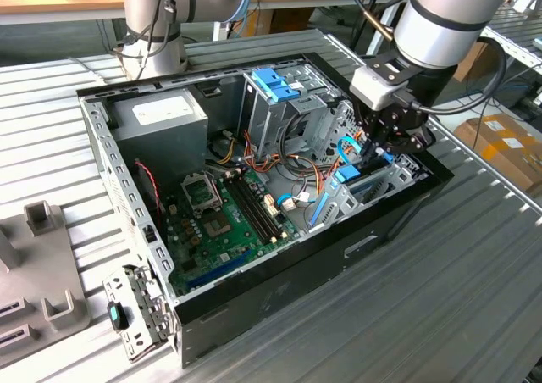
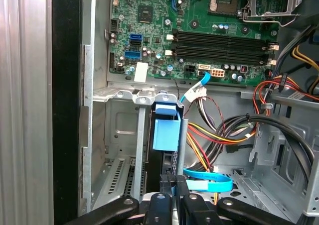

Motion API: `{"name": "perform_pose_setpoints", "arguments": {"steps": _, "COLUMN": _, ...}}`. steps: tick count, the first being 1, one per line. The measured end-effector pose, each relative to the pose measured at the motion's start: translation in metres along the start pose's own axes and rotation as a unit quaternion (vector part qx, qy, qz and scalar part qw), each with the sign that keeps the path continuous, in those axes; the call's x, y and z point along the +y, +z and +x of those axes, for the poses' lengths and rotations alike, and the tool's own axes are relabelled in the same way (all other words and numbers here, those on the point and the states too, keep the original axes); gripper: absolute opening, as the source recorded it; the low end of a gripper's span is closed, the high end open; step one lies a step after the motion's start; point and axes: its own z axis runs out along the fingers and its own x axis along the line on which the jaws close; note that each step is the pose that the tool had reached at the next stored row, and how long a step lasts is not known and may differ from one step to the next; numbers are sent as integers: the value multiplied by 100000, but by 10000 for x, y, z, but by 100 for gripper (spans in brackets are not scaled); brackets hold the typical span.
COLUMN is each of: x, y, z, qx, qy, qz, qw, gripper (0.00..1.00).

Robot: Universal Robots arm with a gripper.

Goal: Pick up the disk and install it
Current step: 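Insert the first disk wire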

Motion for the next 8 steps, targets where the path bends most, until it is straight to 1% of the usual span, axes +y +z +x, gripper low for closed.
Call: {"name": "perform_pose_setpoints", "arguments": {"steps": 8, "x": 3, "y": 14, "z": 3, "qx": 0, "qy": -6, "qz": -1, "qw": 100000, "gripper": 16}}
